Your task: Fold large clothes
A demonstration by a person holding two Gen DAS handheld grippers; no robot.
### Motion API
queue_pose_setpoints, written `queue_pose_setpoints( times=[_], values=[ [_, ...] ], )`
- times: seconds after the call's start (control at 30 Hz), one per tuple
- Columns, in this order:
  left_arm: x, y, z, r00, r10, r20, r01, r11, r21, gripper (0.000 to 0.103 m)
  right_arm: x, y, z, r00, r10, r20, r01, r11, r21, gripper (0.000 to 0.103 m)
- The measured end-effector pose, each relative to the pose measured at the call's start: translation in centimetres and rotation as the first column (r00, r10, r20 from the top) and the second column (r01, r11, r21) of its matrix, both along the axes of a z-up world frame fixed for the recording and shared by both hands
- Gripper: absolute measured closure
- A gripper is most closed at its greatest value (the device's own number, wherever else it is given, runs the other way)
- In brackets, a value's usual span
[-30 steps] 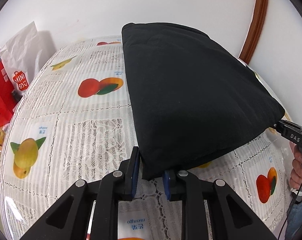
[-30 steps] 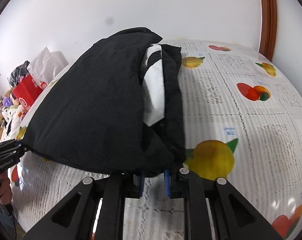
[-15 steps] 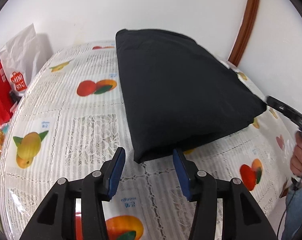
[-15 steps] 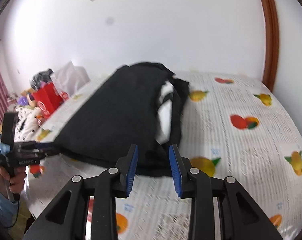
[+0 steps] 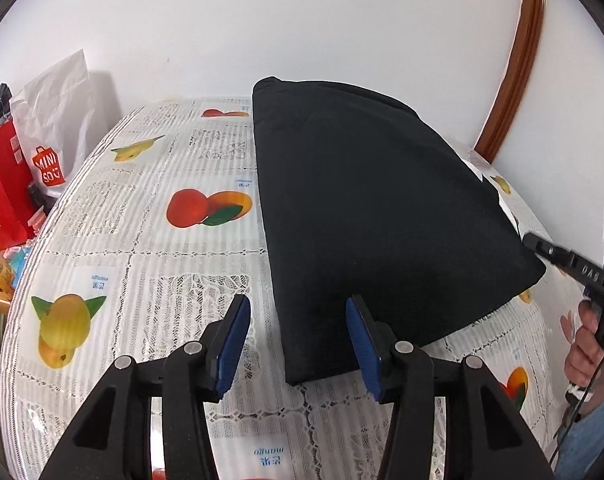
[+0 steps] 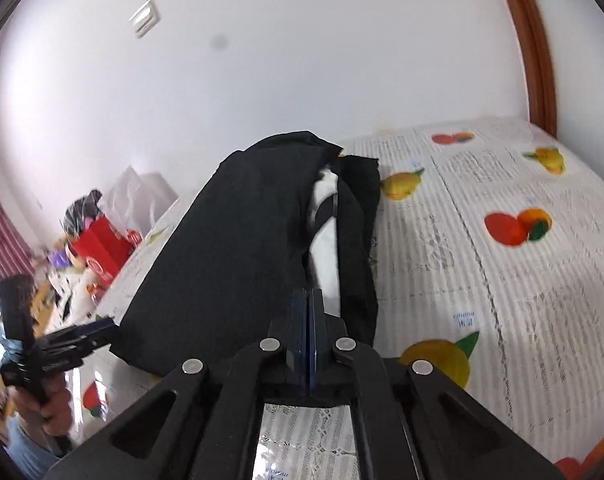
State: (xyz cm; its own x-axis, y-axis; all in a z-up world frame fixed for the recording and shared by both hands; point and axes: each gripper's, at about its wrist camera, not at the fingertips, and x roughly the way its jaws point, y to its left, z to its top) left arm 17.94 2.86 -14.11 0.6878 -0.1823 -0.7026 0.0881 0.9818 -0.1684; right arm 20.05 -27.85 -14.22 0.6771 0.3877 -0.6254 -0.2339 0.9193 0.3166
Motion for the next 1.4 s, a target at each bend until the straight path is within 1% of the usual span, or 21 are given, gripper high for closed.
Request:
queue_pose_setpoints(
  times=[0.03, 0.07, 0.23, 0.27, 0.33, 0.4, 0.53, 0.6, 0.63, 0.7, 0.77, 0.8, 0.9, 0.97, 1.07, 1.1, 1.13, 1.2, 1.3, 1.4],
  values=[
    [0.0, -0.1, 0.0, 1.0, 0.002, 0.002, -0.002, 1.0, 0.001, 0.056, -0.2, 0.2, -0.2, 1.0, -0.014, 0.0, 0.014, 0.999, -0.043, 0.103],
    [0.0, -0.1, 0.0, 1.0, 0.005, 0.003, -0.005, 1.0, 0.004, 0.056, -0.4, 0.2, -0.2, 1.0, -0.023, 0.006, 0.023, 0.998, -0.066, 0.102],
    [-0.3, -0.5, 0.2, 1.0, 0.011, 0.0, -0.011, 1.0, 0.009, 0.056, -1.3, -0.1, -0.1, 0.998, -0.056, -0.024, 0.053, 0.993, -0.107, 0.101],
    [-0.4, -0.5, 0.3, 1.0, 0.013, 0.001, -0.013, 1.0, 0.009, 0.055, -1.6, -0.1, 0.0, 0.997, -0.065, -0.028, 0.061, 0.99, -0.126, 0.101],
    [-0.8, -0.7, 0.5, 1.0, 0.022, 0.0, -0.022, 1.0, 0.018, 0.052, -2.2, 0.1, 0.3, 0.996, -0.081, -0.028, 0.075, 0.985, -0.158, 0.1],
    [-1.4, -0.9, 0.7, 1.0, 0.022, 0.007, -0.022, 0.999, 0.028, 0.051, -2.8, 0.2, 0.6, 0.995, -0.091, -0.036, 0.084, 0.983, -0.164, 0.095],
    [-3.0, -1.3, 1.7, 1.0, 0.017, 0.02, -0.018, 0.999, 0.042, 0.046, -3.9, 0.3, 1.3, 0.99, -0.124, -0.06, 0.111, 0.976, -0.185, 0.089],
    [-4.0, -1.6, 2.4, 0.999, 0.011, 0.034, -0.012, 0.999, 0.04, 0.044, -4.8, 0.4, 1.9, 0.989, -0.133, -0.068, 0.118, 0.975, -0.187, 0.083],
    [-4.6, -1.8, 2.9, 0.999, 0.005, 0.043, -0.006, 0.999, 0.038, 0.04, -5.5, 0.5, 2.4, 0.988, -0.14, -0.066, 0.125, 0.974, -0.189, 0.081],
    [-6.0, -2.3, 4.0, 0.998, 0.0, 0.069, -0.002, 0.999, 0.038, 0.038, -6.5, 0.8, 3.1, 0.986, -0.155, -0.055, 0.141, 0.97, -0.199, 0.067],
    [-7.0, -2.8, 4.8, 0.996, -0.005, 0.087, 0.001, 0.999, 0.047, 0.033, -8.1, 1.2, 4.3, 0.985, -0.17, -0.033, 0.159, 0.964, -0.213, 0.061],
    [-7.6, -2.9, 5.2, 0.995, -0.005, 0.096, 0.0, 0.999, 0.051, 0.032, -8.6, 1.3, 4.7, 0.985, -0.172, -0.028, 0.162, 0.963, -0.215, 0.058],
    [-9.5, -3.3, 6.8, 0.992, 0.0, 0.13, -0.008, 0.998, 0.06, 0.029, -10.9, 2.0, 6.4, 0.982, -0.19, 0.004, 0.185, 0.953, -0.24, 0.053],
    [-10.7, -3.4, 7.7, 0.988, 0.009, 0.153, -0.019, 0.998, 0.061, 0.025, -12.5, 2.3, 7.6, 0.978, -0.209, 0.03, 0.209, 0.945, -0.25, 0.053],
    [-12.6, -3.5, 9.1, 0.982, 0.019, 0.188, -0.033, 0.997, 0.071, 0.022, -14.7, 2.5, 9.0, 0.976, -0.212, 0.048, 0.217, 0.943, -0.251, 0.052],
    [-13.3, -3.6, 9.5, 0.98, 0.025, 0.198, -0.04, 0.996, 0.075, 0.021, -15.4, 2.5, 9.4, 0.975, -0.214, 0.056, 0.221, 0.941, -0.258, 0.049],
    [-14.0, -3.6, 9.9, 0.977, 0.031, 0.209, -0.048, 0.996, 0.076, 0.019, -16.2, 2.7, 9.8, 0.974, -0.217, 0.068, 0.227, 0.936, -0.269, 0.045],
    [-15.1, -3.7, 10.5, 0.974, 0.036, 0.225, -0.055, 0.995, 0.079, 0.017, -18.0, 3.0, 10.7, 0.968, -0.223, 0.111, 0.247, 0.923, -0.295, 0.018],
    [-16.5, -3.8, 11.4, 0.968, 0.056, 0.246, -0.078, 0.993, 0.084, 0.014, -19.8, 3.1, 11.8, 0.958, -0.235, 0.163, 0.276, 0.91, -0.308, 0.011],
    [-17.5, -4.1, 11.9, 0.966, 0.054, 0.253, -0.081, 0.992, 0.095, 0.014, -20.8, 3.2, 12.4, 0.954, -0.253, 0.159, 0.292, 0.899, -0.325, 0.007]
  ],
)
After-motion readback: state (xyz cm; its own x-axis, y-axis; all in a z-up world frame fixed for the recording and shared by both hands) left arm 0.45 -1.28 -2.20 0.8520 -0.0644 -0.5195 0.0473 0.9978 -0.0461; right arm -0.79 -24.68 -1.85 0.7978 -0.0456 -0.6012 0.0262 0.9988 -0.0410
